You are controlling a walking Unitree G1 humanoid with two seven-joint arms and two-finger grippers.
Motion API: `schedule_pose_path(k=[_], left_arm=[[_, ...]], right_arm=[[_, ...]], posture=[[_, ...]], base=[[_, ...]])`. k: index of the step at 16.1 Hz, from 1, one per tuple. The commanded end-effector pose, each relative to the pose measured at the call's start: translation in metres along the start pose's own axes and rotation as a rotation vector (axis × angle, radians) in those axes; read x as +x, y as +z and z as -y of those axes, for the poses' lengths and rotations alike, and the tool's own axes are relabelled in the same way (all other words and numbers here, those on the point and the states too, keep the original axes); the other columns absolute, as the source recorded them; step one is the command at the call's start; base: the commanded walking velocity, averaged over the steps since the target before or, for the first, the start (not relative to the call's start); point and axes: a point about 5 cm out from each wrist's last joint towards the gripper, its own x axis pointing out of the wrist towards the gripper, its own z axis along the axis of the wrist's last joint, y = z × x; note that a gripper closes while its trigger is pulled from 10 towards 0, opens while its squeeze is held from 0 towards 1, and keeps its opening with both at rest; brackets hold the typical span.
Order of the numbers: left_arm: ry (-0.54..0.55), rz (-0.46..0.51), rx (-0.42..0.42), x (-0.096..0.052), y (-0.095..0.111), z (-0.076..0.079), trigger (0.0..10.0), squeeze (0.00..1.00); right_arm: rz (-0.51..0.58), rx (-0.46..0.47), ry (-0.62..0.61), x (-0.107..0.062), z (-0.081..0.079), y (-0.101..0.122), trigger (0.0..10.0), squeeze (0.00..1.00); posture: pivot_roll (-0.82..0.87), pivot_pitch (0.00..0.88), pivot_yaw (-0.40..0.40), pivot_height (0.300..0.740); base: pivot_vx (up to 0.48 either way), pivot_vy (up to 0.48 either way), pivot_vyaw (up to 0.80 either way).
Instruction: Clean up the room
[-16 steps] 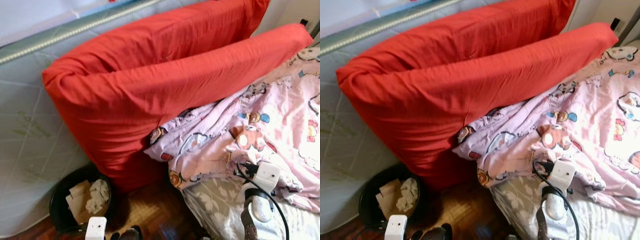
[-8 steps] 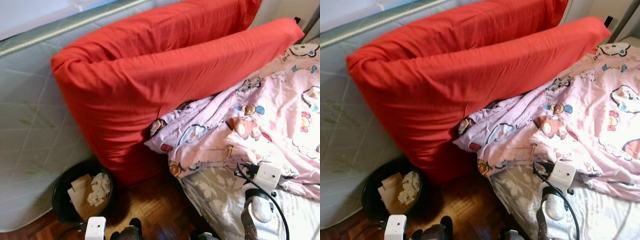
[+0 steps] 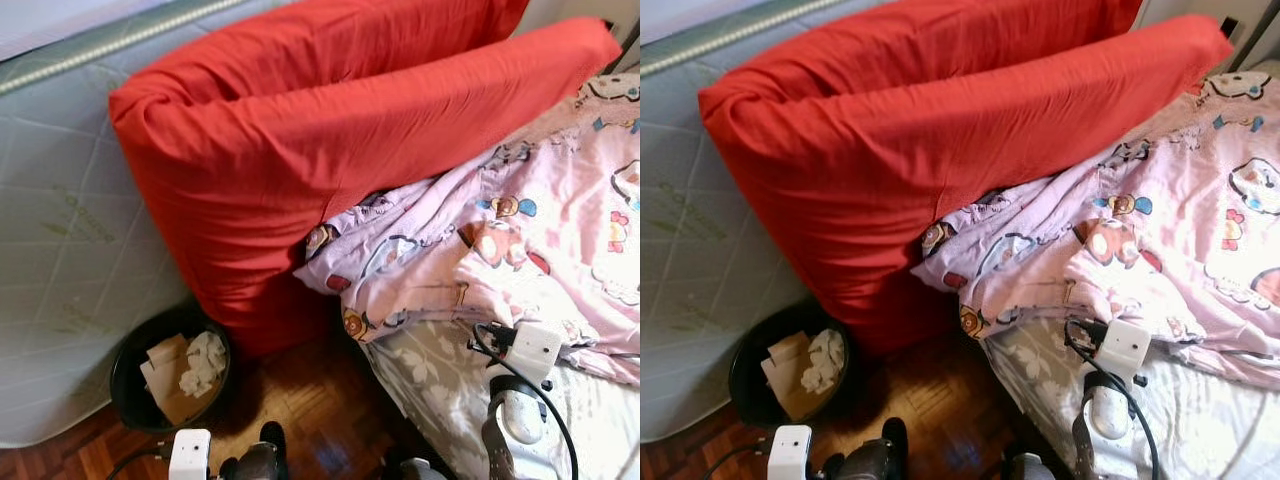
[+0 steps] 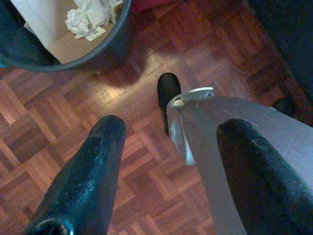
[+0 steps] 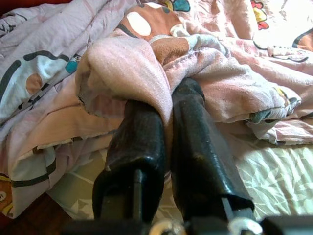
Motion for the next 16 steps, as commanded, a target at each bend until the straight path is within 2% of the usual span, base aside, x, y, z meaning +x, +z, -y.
schedule_pose_path(k=[1,16], left_arm=[[0.002,-0.065,-0.018,-0.0062,-0.0184,0.0014,10.0,0.00],[-0.005,-0.041,-0.021,-0.0058,-0.0165,0.0054,10.0,0.00]], right_arm=[[0.020,0.003,0.001,-0.0006,-0.0006,0.0026,10.0,0.00],[0.024,0.016,-0.011,0.0024,0.0005,0.0050,10.0,0.00]], posture=[[0.08,0.246,0.036,0.740],[0.08,0.248,0.037,0.740]], base=[[-0.251,0.000,0.00],[-0.253,0.000,0.00]])
